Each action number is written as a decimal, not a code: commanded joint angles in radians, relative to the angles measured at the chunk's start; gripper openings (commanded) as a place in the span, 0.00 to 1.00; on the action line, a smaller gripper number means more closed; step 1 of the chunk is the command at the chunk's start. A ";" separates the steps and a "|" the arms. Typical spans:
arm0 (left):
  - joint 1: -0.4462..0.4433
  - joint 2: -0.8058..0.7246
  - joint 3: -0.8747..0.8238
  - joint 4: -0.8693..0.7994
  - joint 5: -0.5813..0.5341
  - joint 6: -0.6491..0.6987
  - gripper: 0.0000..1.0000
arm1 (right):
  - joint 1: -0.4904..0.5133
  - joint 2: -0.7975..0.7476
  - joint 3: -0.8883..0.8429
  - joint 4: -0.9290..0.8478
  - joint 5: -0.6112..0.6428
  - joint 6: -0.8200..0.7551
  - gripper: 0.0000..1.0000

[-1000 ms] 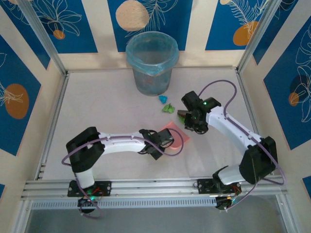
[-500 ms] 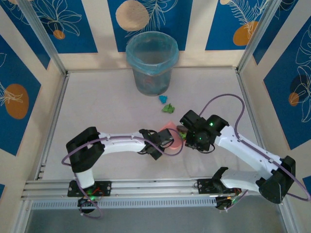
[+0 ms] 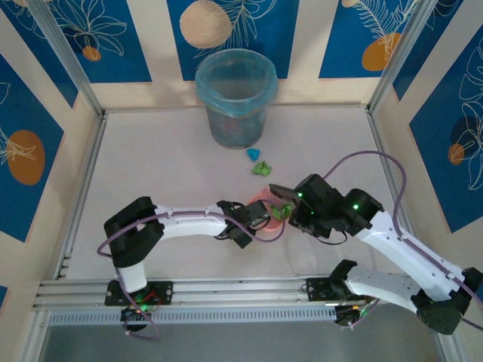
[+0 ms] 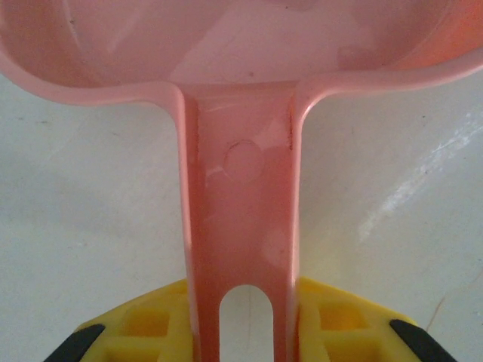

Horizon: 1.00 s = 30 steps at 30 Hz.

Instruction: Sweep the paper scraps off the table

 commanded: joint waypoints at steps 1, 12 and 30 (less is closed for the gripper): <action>0.003 -0.028 -0.003 -0.005 -0.019 -0.011 0.00 | -0.061 -0.018 0.051 -0.050 0.069 -0.022 0.00; 0.002 -0.048 -0.017 0.007 -0.040 -0.005 0.01 | -0.216 0.078 0.014 -0.149 -0.023 -0.158 0.00; 0.004 -0.059 -0.026 0.018 -0.074 -0.005 0.00 | -0.091 0.210 0.027 -0.111 -0.150 -0.196 0.00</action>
